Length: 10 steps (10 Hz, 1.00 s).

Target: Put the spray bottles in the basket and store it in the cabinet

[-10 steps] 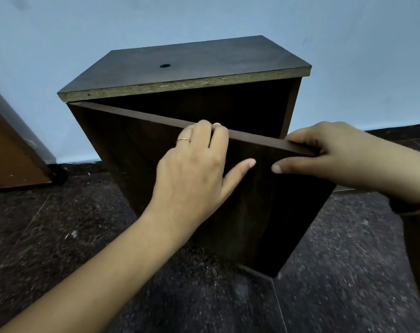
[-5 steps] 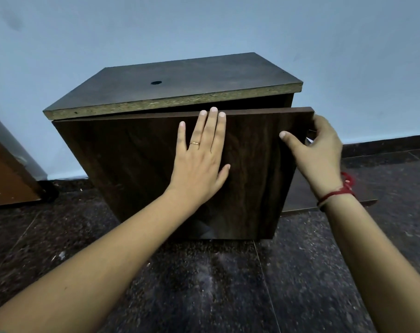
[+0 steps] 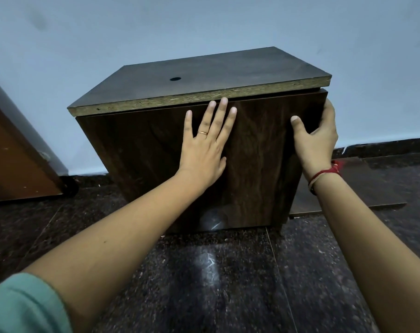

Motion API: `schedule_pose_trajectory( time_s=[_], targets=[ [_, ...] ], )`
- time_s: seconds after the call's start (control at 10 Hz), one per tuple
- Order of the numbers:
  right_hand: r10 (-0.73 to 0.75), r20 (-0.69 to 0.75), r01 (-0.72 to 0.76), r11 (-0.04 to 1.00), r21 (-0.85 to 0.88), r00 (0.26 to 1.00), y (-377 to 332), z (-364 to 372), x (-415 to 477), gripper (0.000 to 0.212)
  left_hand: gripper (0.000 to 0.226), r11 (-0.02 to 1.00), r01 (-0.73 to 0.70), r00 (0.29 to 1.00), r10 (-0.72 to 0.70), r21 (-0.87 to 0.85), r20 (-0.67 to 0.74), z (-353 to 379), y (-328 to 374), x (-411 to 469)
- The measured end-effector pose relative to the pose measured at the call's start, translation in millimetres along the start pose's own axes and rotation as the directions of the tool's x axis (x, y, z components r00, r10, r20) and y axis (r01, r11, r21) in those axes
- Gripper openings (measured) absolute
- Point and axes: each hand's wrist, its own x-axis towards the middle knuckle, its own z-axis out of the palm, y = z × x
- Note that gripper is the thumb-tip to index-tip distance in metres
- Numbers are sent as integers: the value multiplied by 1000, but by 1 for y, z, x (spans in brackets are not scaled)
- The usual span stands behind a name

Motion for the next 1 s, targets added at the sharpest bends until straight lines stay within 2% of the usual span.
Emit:
schedule_pose_trajectory(
  time_s=[0.4,0.5,0.6,0.7,0.8,0.9,1.0],
  targets=[
    [-10,120,12,1000,-17,993,8,-2,11,56,98,988,0,1000,3,155,-18,2,5,2],
    [31,122,-29,999,-15,992,6,-1,12,59,96,992,-2,1000,5,129,-22,-3,9,1],
    [13,49,-10,998,-66,999,-1,4,2,71,93,999,40,997,-38,26,-69,-12,6,-2],
    [-47,0,47,989,-137,999,-12,10,-17,81,94,994,94,993,-98,-55,-72,-17,-2,-4],
    [-192,27,193,946,-262,981,-20,15,-32,82,94,986,138,990,-141,-91,-27,-16,-9,-6],
    [-348,71,349,861,-369,935,-28,24,-38,78,93,981,169,984,-173,-97,-30,-14,-19,-7],
    [-441,148,452,740,-498,885,-34,33,-41,74,91,972,198,979,-203,-128,-28,-18,-24,1]
  ],
)
